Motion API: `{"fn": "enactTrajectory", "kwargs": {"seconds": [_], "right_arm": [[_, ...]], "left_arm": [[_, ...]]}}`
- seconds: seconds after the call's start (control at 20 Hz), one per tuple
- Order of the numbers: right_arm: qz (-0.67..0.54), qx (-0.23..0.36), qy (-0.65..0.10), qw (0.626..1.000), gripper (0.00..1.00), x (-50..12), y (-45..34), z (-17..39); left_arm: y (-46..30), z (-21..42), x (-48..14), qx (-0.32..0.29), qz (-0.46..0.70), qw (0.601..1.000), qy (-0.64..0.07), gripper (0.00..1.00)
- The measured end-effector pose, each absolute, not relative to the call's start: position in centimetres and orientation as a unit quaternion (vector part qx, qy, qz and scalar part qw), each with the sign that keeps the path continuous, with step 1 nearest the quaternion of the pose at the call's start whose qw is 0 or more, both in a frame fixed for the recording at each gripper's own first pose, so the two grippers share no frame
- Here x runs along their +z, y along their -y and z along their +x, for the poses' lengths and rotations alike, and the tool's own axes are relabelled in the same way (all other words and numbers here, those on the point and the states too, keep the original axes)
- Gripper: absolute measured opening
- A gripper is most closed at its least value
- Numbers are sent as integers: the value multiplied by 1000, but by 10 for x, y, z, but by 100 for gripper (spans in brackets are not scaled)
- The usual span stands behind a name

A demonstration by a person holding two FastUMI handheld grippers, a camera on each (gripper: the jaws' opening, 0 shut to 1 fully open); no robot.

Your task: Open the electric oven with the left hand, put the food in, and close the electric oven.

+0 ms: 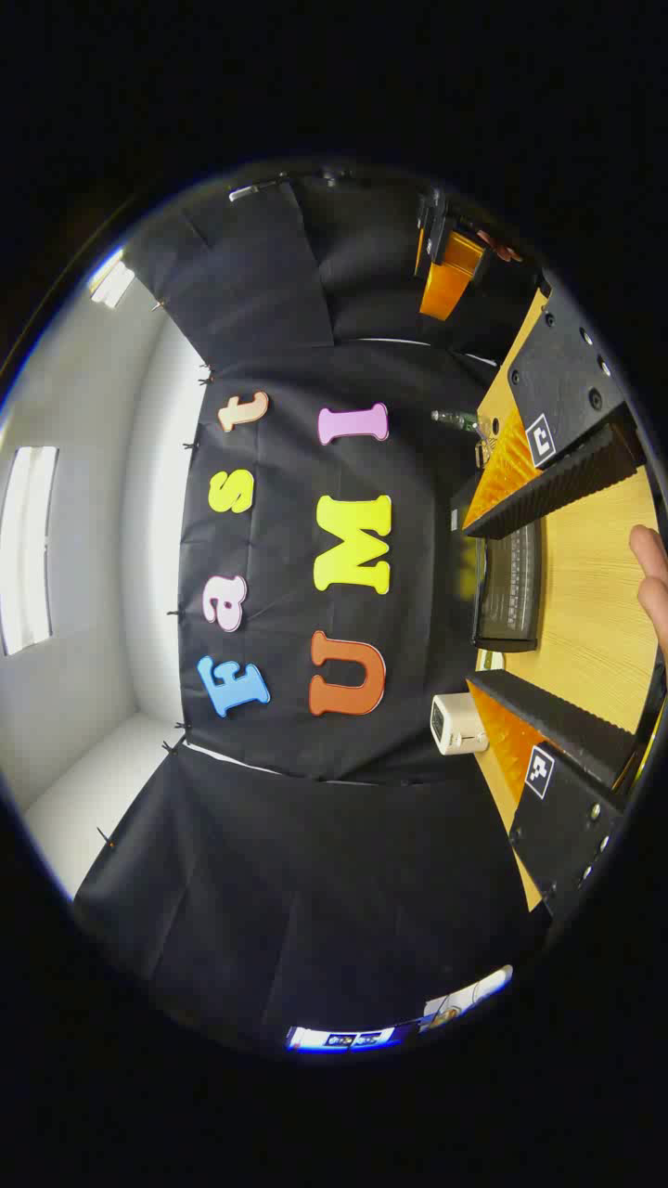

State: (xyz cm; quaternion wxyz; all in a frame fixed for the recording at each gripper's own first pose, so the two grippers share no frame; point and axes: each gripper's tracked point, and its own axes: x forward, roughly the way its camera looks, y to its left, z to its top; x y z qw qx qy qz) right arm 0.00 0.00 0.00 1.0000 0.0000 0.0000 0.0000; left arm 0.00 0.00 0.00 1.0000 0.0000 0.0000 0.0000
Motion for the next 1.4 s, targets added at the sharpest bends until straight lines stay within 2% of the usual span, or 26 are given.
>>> {"fn": "enactTrajectory", "kwargs": {"seconds": [0.05,0.2,0.3,0.9,1.2,1.4], "right_arm": [[0,0,3,1000,99,0,0,-1],[-5,8,6,1000,96,-1,-1,-6],[-2,12,11,1000,99,0,-1,-8],[-3,7,17,1000,99,-3,18,-15],[-20,10,25,999,99,-9,40,-17],[-24,-6,21,999,96,-21,71,-16]], "left_arm": [[1,2,1,-1,0,1000,2,93],[10,-1,8,-20,6,1000,16,93],[18,-2,7,-32,11,999,17,93],[21,9,2,-26,13,999,15,93],[25,75,3,-58,-10,998,12,93],[37,144,-27,-83,-49,995,-40,94]]}}
